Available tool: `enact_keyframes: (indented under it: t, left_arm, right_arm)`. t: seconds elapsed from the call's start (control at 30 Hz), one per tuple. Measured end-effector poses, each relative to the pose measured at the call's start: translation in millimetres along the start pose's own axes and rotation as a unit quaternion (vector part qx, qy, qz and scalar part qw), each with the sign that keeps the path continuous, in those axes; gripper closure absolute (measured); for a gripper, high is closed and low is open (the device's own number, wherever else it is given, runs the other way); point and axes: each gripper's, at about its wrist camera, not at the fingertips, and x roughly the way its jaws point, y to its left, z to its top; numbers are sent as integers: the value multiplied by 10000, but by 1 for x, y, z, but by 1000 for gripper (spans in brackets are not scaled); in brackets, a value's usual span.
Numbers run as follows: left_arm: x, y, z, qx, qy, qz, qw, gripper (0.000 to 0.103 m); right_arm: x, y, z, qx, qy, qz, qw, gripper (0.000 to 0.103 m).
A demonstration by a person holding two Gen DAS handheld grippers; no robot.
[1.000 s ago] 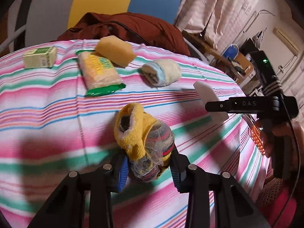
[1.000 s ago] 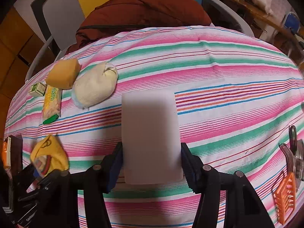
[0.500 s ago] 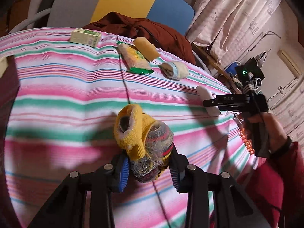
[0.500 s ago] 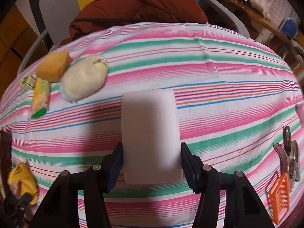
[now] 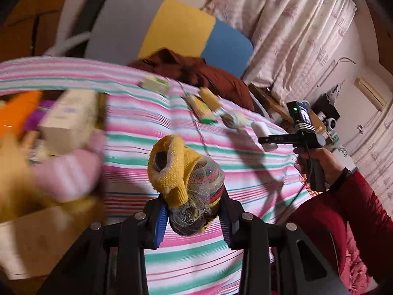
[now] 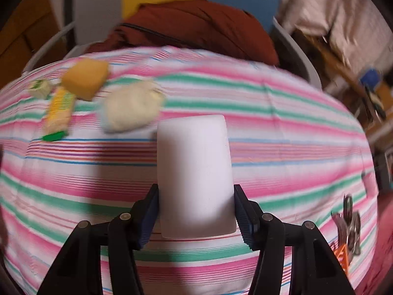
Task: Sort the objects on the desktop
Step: 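Carry the yellow sock and white sponge toward the gold tray with both tools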
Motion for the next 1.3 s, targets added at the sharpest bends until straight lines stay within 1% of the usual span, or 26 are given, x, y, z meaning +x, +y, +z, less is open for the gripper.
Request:
enact_keyframes:
  t: [0.07,0.17,0.27,0.3,0.37,0.47,0.53,0.57,0.6,0.67,0.77,0.9,1.03,1.17,1.23,1.3]
  left_arm:
    - [-16,13,-2,-91,-96,111,9999,67]
    - [-36,31,-4,-320,-242,144,9991,67]
    - [-57,46,-5,-462,-442,215,9977,67]
    - [-65,51,-5,-489,-535,270,9970,67]
    - [-84,67,-6,-584,-749,540,9940,67]
    - [-100,93,-8,-857,-847,772,9897,67]
    - [-108,119,-12,-1184,-878,940,9846,67]
    - [-110,127,-14,-1275,-866,982,9832,67]
    - [-113,140,-17,-1450,-849,1070,9800,67]
    - [-115,154,-21,-1596,-795,1139,9774,67]
    - [-119,174,-29,-1785,-725,1264,9731,67]
    - [-116,190,-36,-1851,-614,1359,9713,67]
    - [-113,196,-37,-1836,-546,1490,9701,65]
    - [-114,195,-39,-1750,-475,1554,9711,65]
    - [-115,195,-40,-1746,-436,1615,9703,61]
    - [-116,196,-40,-1762,-396,1738,9681,53]
  right_arm:
    - [-14,19,0,-100,-99,193,9997,45]
    - [-30,66,7,-324,-186,628,9973,45]
    - [-53,116,4,-615,-286,1061,9920,45]
    - [-63,139,2,-762,-316,1209,9892,45]
    - [-80,174,-3,-963,-388,1484,9835,45]
    - [-104,228,-9,-1157,-419,2092,9701,45]
    - [-117,266,-13,-1313,-350,2523,9581,45]
    - [-124,281,-17,-1390,-321,2657,9534,45]
    - [-130,299,-20,-1493,-296,2796,9480,45]
    - [-138,324,-25,-1665,-240,2946,9407,44]
    - [-146,353,-36,-1843,-143,3063,9338,44]
    - [-140,369,-47,-1827,69,3229,9286,44]
    - [-129,379,-54,-1762,227,3224,9298,44]
    - [-125,389,-47,-1582,232,3248,9322,44]
    - [-125,397,-38,-1554,179,3223,9336,44]
    - [-124,406,-29,-1555,148,3225,9336,43]
